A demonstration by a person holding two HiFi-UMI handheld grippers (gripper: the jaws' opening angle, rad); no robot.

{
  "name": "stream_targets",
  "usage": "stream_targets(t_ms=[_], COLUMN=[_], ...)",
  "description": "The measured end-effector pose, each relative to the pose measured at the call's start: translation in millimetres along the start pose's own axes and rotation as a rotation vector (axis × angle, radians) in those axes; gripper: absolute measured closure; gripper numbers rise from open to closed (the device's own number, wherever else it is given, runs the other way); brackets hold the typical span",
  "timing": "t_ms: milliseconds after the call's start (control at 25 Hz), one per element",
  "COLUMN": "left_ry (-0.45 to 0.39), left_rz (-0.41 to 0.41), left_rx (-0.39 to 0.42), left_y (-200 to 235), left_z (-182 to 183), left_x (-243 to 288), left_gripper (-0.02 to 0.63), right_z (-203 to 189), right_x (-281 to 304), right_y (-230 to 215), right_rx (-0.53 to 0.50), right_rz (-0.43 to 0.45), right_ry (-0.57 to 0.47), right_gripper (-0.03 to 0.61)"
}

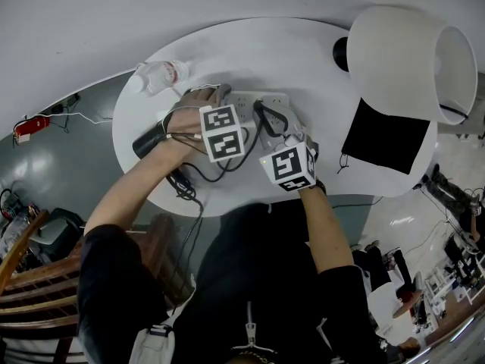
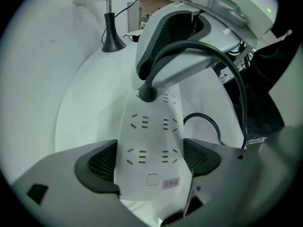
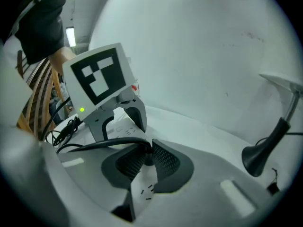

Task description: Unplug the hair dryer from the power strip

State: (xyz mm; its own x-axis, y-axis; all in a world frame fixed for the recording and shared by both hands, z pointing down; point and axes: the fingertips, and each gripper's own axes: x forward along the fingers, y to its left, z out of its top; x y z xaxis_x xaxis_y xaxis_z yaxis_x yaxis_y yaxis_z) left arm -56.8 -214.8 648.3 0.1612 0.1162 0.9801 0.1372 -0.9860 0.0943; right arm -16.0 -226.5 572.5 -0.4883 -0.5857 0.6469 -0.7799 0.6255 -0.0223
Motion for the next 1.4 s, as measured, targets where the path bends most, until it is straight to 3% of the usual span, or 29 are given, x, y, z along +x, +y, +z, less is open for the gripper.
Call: stream_targets(t_ms=[200, 520, 680, 960, 1400], left_ry=[-0.016, -0.023, -0.166, -0.09, -0.068], left_rz=[0.002, 0.075, 0.038, 0.044, 0.04], left_rx=[-0.029, 0.018, 0.034, 0.115, 0.099], left_y=[4, 3, -6, -8, -7], left_z=[0, 4, 30, 31, 32], left_x=[0, -7, -4, 1, 4], left_gripper=[0.202, 0.202, 0.202, 0.204, 0.202], right_z=[3, 1, -6, -5, -8], right_x=[6, 4, 5, 5, 1], right_y=[-9, -3, -1, -1, 4], right_rx=[0.165, 0.042, 0.062, 0.064, 0.014], right_rz=[0.008, 0.046, 0.057, 0.066, -0.018], right_ry=[0.007, 0.051, 0.067, 0.07, 0.071], right_gripper=[0.532, 0.532, 0.531, 0.531, 0.533])
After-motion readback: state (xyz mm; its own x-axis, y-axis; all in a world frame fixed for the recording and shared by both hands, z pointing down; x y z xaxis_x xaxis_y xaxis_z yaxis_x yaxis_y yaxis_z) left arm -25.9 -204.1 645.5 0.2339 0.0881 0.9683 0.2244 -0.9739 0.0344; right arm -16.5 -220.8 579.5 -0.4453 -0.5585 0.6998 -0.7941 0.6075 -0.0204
